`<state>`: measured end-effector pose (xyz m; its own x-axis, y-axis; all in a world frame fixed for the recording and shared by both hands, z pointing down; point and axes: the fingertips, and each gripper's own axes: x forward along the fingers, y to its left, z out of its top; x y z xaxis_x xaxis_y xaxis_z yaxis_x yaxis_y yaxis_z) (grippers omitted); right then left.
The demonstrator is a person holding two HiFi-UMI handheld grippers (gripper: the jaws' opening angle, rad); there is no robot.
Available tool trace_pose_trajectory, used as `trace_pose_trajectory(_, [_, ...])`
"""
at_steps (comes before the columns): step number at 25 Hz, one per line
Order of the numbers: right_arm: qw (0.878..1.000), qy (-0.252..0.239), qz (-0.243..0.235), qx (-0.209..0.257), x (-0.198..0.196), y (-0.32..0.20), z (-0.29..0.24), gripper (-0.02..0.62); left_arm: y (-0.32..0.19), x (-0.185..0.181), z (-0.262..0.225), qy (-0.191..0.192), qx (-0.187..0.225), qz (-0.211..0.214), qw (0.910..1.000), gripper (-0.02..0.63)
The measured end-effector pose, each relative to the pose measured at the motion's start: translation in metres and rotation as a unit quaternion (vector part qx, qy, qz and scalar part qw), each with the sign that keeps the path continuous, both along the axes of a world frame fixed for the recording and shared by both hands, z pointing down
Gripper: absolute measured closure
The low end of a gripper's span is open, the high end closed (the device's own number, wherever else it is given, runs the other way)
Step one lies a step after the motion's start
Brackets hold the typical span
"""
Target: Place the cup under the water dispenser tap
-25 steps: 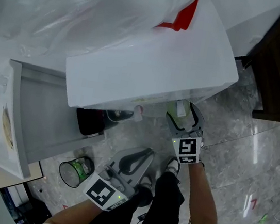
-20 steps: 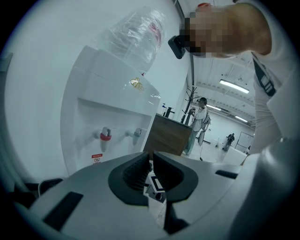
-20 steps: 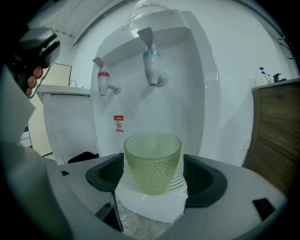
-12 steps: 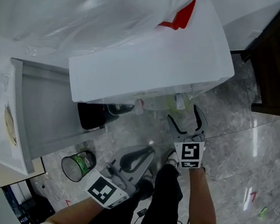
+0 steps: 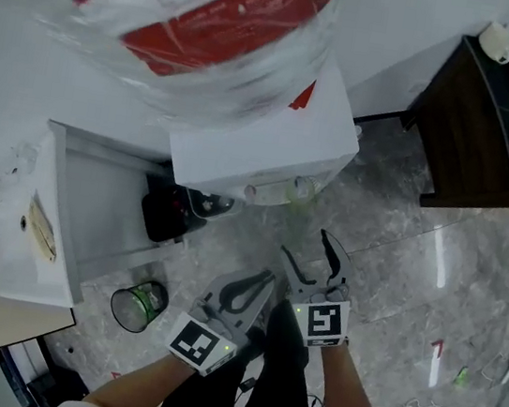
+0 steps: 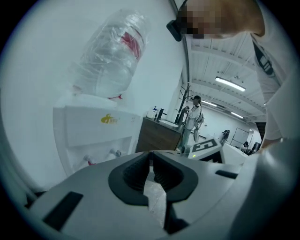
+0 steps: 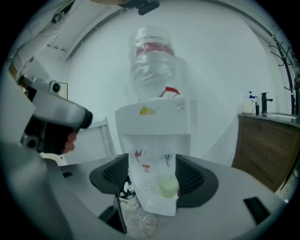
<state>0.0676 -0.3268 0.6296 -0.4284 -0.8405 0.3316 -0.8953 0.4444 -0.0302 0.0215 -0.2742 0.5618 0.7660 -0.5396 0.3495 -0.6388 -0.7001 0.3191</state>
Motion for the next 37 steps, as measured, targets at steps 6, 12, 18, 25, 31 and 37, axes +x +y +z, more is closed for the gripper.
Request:
trace_pose_trajectory(6, [0.999, -0.027, 0.033, 0.007, -0.002, 0.031, -0.127, 0.528, 0.015, -0.002, -0.082, -0.01, 0.024, -0.003, 0.9996, 0.578])
trace_pose_trajectory(12, [0.998, -0.048, 0.039, -0.012, -0.014, 0.087, -0.234, 0.578, 0.05, -0.012, -0.166, 0.001, 0.022, -0.01, 0.9997, 0.578])
trace_pose_trajectory(18, [0.998, -0.047, 0.036, -0.008, -0.021, 0.133, -0.293, 0.579, 0.089, -0.023, -0.223, 0.023, 0.031, -0.02, 0.999, 0.578])
trace_pose_trajectory(25, [0.999, -0.037, 0.035, 0.008, -0.035, 0.159, -0.331, 0.58, 0.116, -0.043, -0.253, 0.033, 0.047, -0.028, 0.9979, 0.578])
trace_pose_trajectory(31, [0.999, -0.029, 0.029, 0.022, -0.048, 0.174, -0.347, 0.58, 0.125, -0.053, -0.268, 0.039, 0.069, -0.035, 0.9963, 0.58])
trace_pose_trajectory(37, [0.999, -0.032, 0.029, 0.023, -0.05, 0.176, -0.351, 0.58, 0.129, -0.055, -0.271, 0.036, 0.071, -0.034, 0.9962, 0.58])
